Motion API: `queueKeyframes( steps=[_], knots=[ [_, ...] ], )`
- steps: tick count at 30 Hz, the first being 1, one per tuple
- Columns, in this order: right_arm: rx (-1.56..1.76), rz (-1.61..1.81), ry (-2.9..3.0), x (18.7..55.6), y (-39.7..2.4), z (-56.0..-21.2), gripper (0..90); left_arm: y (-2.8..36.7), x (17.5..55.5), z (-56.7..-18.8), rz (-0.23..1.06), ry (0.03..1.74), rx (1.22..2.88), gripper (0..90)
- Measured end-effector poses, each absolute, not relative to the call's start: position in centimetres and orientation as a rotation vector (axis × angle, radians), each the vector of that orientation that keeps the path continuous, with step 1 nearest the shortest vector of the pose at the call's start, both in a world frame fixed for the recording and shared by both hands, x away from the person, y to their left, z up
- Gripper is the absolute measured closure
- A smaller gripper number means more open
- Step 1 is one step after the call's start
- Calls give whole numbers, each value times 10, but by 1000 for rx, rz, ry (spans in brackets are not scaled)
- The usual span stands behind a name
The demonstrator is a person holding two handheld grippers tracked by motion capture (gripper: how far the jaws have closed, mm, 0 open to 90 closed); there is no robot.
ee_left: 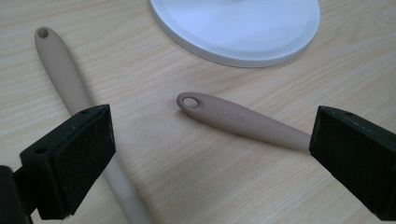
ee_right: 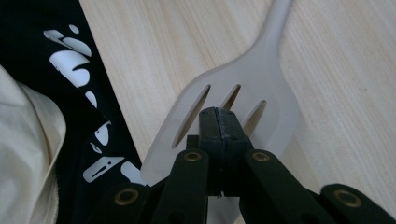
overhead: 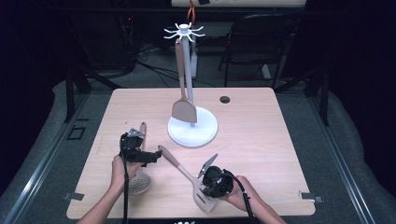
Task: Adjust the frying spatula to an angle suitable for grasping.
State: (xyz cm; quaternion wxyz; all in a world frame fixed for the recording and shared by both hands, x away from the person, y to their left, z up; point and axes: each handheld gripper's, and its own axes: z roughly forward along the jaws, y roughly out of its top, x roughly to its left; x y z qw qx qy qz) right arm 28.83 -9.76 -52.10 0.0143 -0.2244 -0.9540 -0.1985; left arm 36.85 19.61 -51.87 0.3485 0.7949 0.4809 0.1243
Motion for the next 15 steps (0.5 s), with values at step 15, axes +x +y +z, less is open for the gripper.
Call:
queueKeyframes(
  steps=[15],
  knots=[
    [-679, -423, -2994, 293, -90, -545, 900, 170, 365, -520, 253, 1248, 2069, 24]
  ],
)
